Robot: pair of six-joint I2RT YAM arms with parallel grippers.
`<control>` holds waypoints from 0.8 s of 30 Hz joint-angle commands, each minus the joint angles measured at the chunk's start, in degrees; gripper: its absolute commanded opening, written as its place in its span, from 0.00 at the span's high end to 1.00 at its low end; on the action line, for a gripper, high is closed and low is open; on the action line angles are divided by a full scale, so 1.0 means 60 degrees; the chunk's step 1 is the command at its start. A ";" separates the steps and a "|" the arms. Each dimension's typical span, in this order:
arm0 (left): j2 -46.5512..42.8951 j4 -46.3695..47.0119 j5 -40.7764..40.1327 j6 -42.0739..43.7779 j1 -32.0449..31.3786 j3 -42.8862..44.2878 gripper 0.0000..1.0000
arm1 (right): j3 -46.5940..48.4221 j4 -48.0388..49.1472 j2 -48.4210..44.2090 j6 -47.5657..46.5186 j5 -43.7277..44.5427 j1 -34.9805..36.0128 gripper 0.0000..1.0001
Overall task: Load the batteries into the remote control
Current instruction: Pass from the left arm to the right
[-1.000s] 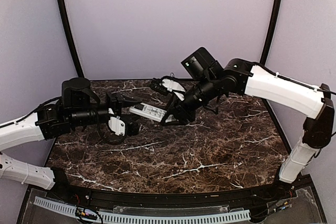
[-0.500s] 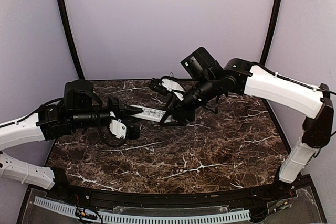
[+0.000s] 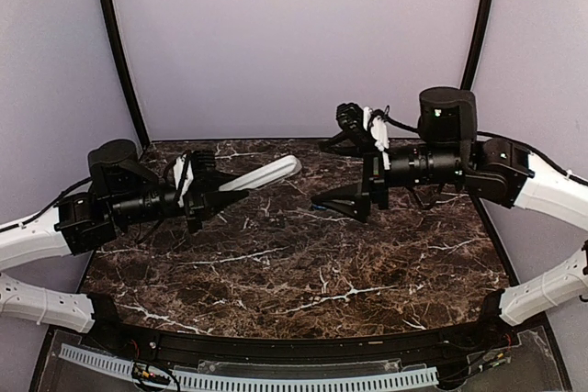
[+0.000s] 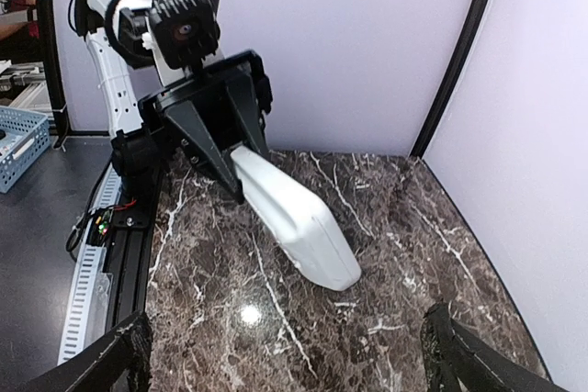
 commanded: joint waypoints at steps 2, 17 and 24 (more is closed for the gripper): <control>-0.0459 0.4560 0.1337 -0.5666 -0.0047 -0.1512 1.00 | -0.0474 0.2393 -0.0036 0.0197 -0.0494 0.0057 0.01; -0.0184 0.6247 0.1641 -0.6889 -0.0046 -0.2115 1.00 | 0.1140 0.3355 0.2100 0.2047 -0.3336 0.0062 0.38; -0.0053 0.6299 0.1471 -0.6992 -0.0054 -0.2142 1.00 | 0.1384 0.3981 0.2561 0.2511 -0.3995 0.0071 0.44</control>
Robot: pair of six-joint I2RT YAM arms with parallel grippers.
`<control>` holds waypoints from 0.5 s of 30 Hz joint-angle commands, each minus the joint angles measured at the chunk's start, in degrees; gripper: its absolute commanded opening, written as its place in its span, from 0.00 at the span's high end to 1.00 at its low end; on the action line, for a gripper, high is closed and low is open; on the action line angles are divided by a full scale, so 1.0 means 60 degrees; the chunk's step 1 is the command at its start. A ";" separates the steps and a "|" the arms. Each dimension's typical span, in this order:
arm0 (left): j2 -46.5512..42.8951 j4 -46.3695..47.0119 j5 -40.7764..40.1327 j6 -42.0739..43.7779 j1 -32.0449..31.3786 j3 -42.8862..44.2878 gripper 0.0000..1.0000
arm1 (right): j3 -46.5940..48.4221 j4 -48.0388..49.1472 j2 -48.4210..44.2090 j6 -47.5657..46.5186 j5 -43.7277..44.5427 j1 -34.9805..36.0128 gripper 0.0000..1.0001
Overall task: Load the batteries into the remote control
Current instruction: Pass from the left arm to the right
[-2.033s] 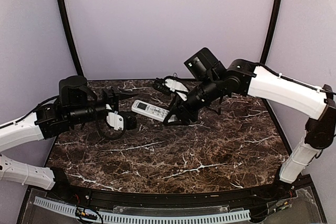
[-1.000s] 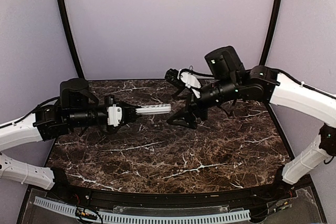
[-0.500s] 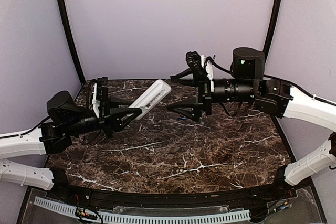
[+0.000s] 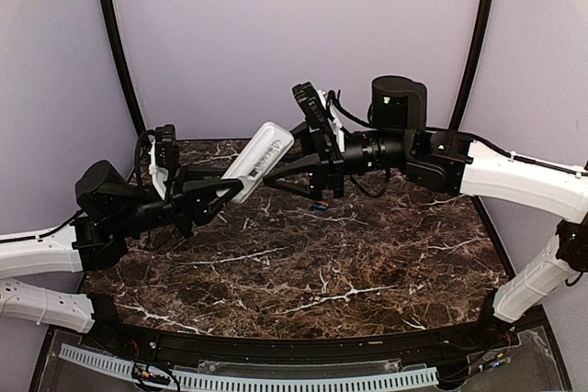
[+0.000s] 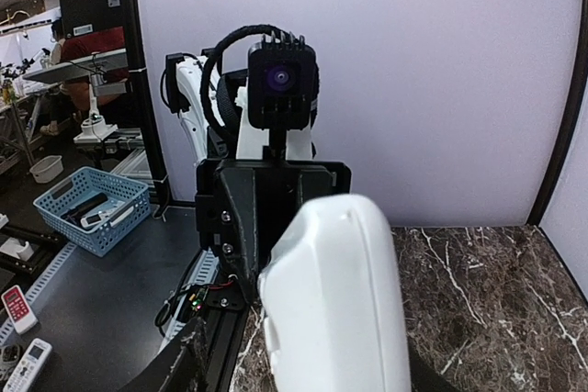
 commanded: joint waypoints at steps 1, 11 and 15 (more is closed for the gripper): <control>0.0071 0.0404 -0.0041 -0.0210 -0.0039 -0.0112 1.00 | 0.0344 0.0798 0.0181 0.0429 -0.0645 0.0049 0.46; 0.0114 0.0173 -0.0203 -0.0320 -0.0055 -0.0066 1.00 | 0.0584 0.0445 0.0386 0.0432 -0.0721 0.0053 0.78; 0.0136 -0.0139 -0.0317 -0.0162 -0.0056 0.0017 1.00 | 0.0626 0.0306 0.0442 0.0656 -0.0628 0.0056 0.84</control>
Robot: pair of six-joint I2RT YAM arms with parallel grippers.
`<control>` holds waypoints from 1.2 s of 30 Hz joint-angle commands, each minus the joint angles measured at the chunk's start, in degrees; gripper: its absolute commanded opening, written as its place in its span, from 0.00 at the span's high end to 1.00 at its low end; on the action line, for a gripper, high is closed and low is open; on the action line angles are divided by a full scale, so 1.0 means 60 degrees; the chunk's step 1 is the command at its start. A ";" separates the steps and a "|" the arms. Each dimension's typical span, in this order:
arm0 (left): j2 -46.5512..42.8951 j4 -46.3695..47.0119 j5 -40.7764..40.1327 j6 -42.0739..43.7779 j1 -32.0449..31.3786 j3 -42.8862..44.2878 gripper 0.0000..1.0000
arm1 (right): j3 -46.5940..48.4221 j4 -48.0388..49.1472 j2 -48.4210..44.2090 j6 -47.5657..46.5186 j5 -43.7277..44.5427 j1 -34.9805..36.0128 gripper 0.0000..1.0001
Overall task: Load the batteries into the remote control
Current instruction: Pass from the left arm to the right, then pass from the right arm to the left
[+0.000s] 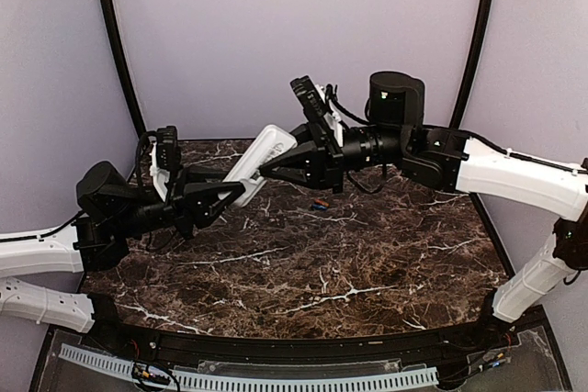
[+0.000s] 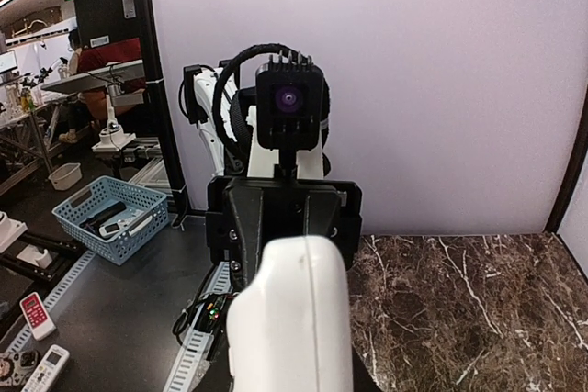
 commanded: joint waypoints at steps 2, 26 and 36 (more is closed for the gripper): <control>0.0012 -0.0569 -0.0459 0.0205 0.0019 0.0106 0.93 | 0.0346 -0.0077 0.0165 0.0225 0.0019 0.0080 0.87; 0.0265 -0.4304 -0.6551 0.7805 -0.2211 0.2115 0.09 | 0.1363 -0.1851 0.0542 0.3157 0.2982 0.0087 1.00; -0.0310 -0.6069 -0.4196 0.4940 -0.2057 0.2512 0.13 | 0.1897 -0.4386 0.0123 -0.0890 0.0687 0.0066 0.99</control>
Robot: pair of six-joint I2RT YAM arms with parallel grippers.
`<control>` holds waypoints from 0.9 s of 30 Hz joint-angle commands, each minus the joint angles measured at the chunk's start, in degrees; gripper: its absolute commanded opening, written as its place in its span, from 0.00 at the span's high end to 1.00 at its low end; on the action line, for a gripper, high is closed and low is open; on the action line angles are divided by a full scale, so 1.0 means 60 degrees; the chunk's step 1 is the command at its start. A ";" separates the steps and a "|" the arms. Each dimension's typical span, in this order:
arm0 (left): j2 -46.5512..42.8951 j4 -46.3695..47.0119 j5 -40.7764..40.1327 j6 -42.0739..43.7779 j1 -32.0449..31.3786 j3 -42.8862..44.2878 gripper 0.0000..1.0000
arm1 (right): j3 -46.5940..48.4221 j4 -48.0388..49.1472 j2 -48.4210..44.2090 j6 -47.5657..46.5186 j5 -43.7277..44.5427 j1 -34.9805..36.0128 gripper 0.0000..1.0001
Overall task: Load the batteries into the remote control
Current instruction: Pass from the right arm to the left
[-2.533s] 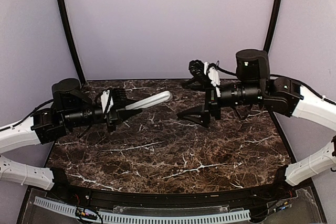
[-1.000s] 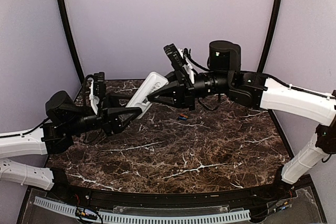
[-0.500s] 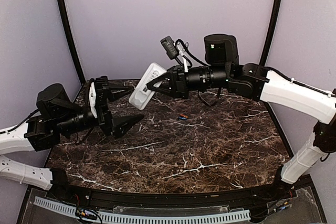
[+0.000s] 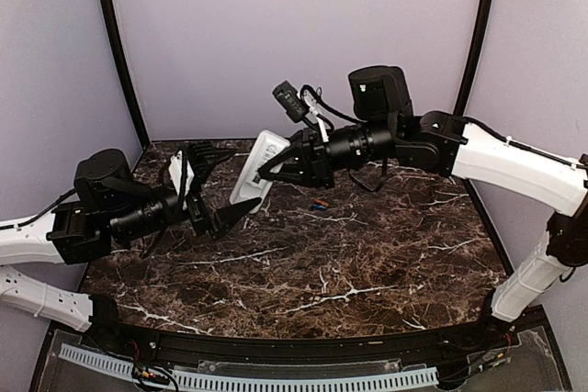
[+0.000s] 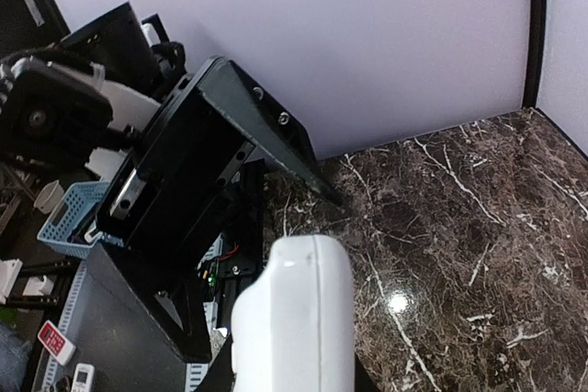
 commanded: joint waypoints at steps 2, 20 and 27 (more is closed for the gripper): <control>-0.0240 -0.2115 0.2423 -0.2437 0.0429 0.0797 0.18 | 0.0706 -0.2082 -0.0530 -0.3040 -0.1354 0.0051 0.99; 0.1321 -0.2374 0.4617 -0.3663 0.0906 0.2042 0.44 | 0.2392 -0.3990 -0.0213 -0.4368 -0.1417 0.0078 1.00; 0.1428 -0.1852 0.4598 -0.3780 0.0906 0.2033 0.47 | 0.2397 -0.4008 -0.0098 -0.4472 -0.1400 0.0090 1.00</control>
